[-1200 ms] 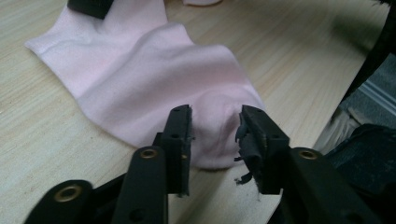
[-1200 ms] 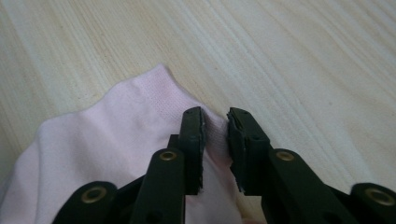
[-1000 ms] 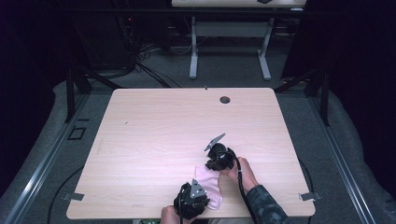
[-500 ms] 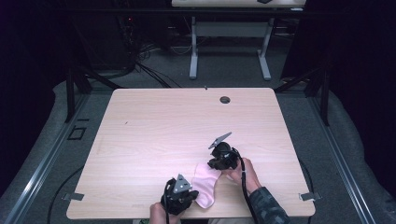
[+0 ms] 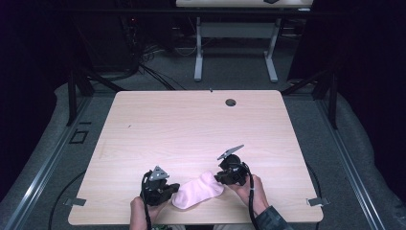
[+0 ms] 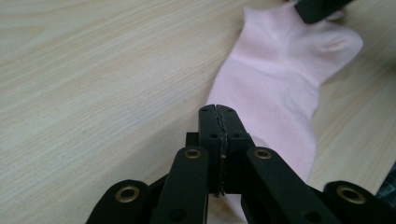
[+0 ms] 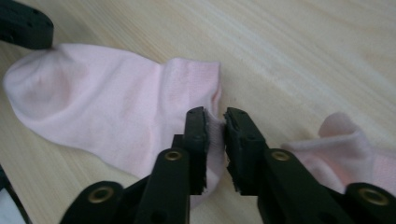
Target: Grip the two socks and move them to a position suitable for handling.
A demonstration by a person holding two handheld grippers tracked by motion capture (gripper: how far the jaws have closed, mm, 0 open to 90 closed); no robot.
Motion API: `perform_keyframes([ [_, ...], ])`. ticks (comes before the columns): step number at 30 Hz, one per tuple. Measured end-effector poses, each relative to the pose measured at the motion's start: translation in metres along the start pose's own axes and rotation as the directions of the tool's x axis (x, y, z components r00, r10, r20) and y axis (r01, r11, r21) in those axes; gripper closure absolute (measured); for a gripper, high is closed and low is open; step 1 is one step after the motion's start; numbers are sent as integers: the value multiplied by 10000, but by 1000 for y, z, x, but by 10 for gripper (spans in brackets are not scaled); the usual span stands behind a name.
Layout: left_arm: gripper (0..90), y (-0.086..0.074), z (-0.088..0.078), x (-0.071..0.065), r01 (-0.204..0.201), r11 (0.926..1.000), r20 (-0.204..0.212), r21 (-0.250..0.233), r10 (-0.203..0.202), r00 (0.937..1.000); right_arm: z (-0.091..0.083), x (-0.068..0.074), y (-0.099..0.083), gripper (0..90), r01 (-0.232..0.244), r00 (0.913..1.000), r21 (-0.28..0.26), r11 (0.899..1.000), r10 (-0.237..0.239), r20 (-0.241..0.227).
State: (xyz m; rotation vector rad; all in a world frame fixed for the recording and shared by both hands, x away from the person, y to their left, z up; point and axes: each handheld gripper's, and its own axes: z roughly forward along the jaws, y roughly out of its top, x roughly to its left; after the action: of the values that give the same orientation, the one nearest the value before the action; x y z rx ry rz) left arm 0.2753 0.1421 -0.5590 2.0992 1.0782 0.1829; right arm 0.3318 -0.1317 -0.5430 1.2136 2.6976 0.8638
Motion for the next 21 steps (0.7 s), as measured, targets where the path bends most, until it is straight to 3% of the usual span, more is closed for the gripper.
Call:
perform_keyframes([
  [2,707,-1,-5,-5,70,10000,-127,-39,-70,9999,1,-2,-3,687,88,9999,89,9999,-88,69],
  [5,565,-4,-12,-13,-59,10000,-195,-61,57,9998,-1,-4,-4,633,319,9995,-232,9992,-319,-12],
  [7,539,-7,-12,-17,-197,9997,-184,107,198,9996,-1,-2,-3,616,529,9986,-395,9978,-531,-39],
  [9,526,-11,-6,-22,-321,9980,-264,547,335,9991,2,-1,-1,609,814,9967,-198,9965,-812,67],
  [13,575,-16,4,-26,-519,9937,-426,992,563,9975,16,0,-3,623,1009,9945,257,9946,-1015,267],
  [21,808,-18,5,-26,-812,9922,-747,949,884,9933,18,1,-5,795,1270,9917,171,9918,-1273,189],
])
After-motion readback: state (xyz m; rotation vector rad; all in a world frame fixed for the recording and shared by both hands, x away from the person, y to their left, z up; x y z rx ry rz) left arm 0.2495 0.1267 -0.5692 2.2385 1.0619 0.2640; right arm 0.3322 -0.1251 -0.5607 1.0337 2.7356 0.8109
